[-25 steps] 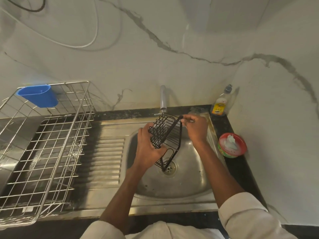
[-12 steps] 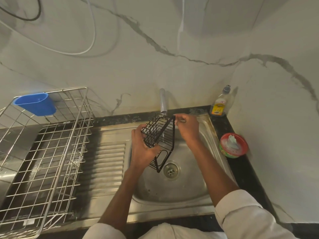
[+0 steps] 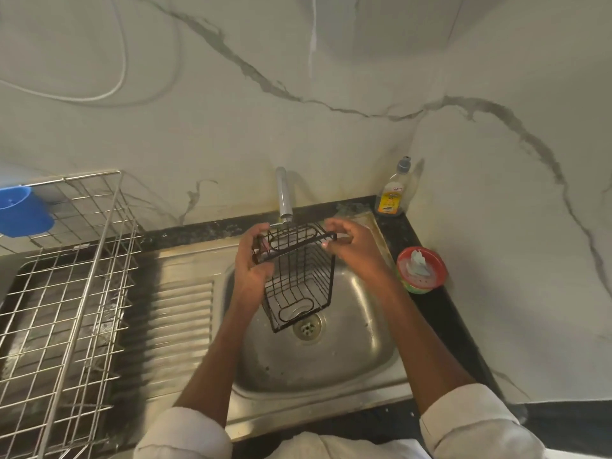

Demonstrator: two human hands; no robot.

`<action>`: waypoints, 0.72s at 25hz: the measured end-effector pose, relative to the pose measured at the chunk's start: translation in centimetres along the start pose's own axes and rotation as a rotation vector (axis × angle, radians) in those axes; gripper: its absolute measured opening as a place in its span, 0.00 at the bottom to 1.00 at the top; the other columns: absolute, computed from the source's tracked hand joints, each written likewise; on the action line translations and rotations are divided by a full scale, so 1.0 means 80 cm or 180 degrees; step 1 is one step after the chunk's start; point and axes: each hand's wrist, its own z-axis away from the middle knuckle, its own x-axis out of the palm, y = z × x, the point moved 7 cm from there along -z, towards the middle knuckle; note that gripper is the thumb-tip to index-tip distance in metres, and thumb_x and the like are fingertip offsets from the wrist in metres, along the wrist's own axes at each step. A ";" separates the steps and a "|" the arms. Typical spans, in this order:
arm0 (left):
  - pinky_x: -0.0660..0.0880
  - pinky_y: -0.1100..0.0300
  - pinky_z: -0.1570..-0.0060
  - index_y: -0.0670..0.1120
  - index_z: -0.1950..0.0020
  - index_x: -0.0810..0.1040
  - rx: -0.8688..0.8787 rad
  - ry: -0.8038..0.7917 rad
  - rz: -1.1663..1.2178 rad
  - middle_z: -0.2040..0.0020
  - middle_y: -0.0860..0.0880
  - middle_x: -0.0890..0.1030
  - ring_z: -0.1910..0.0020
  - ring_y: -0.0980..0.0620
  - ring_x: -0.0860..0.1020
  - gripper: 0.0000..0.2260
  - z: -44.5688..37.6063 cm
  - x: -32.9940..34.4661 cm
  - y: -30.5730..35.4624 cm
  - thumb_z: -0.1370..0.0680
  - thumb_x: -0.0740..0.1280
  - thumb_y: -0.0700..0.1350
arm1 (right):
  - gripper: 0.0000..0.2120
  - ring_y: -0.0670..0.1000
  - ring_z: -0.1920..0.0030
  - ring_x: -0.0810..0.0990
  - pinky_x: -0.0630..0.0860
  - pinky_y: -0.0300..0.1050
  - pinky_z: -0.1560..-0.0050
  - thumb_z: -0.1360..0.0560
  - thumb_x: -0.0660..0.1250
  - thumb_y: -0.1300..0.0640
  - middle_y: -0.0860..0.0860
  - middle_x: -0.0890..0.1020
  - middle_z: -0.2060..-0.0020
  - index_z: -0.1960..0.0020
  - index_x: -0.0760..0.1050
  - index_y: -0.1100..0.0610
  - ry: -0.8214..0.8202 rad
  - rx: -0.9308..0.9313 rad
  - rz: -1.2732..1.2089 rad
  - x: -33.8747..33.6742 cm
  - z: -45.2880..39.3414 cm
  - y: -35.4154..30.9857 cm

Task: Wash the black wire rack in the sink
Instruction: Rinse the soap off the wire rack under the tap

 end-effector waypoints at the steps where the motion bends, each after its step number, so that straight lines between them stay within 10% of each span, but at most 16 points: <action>1: 0.80 0.50 0.48 0.42 0.27 0.74 0.0039 -0.0111 0.0035 0.35 0.40 0.78 0.41 0.43 0.78 0.36 -0.011 0.000 0.001 0.37 0.62 0.32 | 0.28 0.48 0.37 0.80 0.77 0.50 0.35 0.27 0.77 0.58 0.42 0.79 0.34 0.31 0.76 0.41 -0.0291 0.0032 -0.0008 0.007 0.000 0.003; 5: 0.79 0.41 0.40 0.34 0.29 0.74 -0.0116 -0.0551 0.0054 0.39 0.30 0.79 0.40 0.35 0.78 0.34 -0.052 0.016 -0.009 0.37 0.59 0.31 | 0.33 0.52 0.35 0.79 0.79 0.56 0.36 0.27 0.75 0.64 0.44 0.77 0.34 0.29 0.72 0.38 -0.0695 0.0176 -0.0198 0.016 -0.001 0.013; 9: 0.79 0.51 0.36 0.34 0.26 0.73 -0.0466 -0.0866 0.0116 0.34 0.36 0.80 0.35 0.46 0.81 0.25 -0.089 0.031 -0.024 0.24 0.60 0.29 | 0.29 0.53 0.44 0.84 0.85 0.56 0.48 0.28 0.70 0.71 0.46 0.83 0.45 0.35 0.78 0.44 0.0169 0.0291 -0.0446 0.009 -0.004 0.012; 13: 0.79 0.48 0.33 0.42 0.31 0.79 -0.0900 -0.0586 -0.0447 0.38 0.46 0.84 0.39 0.51 0.83 0.14 -0.109 0.039 -0.049 0.16 0.65 0.34 | 0.28 0.43 0.46 0.83 0.82 0.36 0.53 0.31 0.70 0.66 0.44 0.82 0.43 0.35 0.78 0.46 0.1110 0.0245 -0.0096 0.008 -0.001 0.014; 18: 0.81 0.45 0.37 0.42 0.35 0.80 -0.1090 -0.0463 -0.0935 0.44 0.46 0.86 0.42 0.48 0.84 0.10 -0.110 0.052 -0.081 0.17 0.70 0.40 | 0.30 0.48 0.41 0.81 0.84 0.47 0.47 0.34 0.76 0.66 0.43 0.76 0.42 0.36 0.75 0.48 0.1843 0.0252 -0.0229 0.000 0.012 0.022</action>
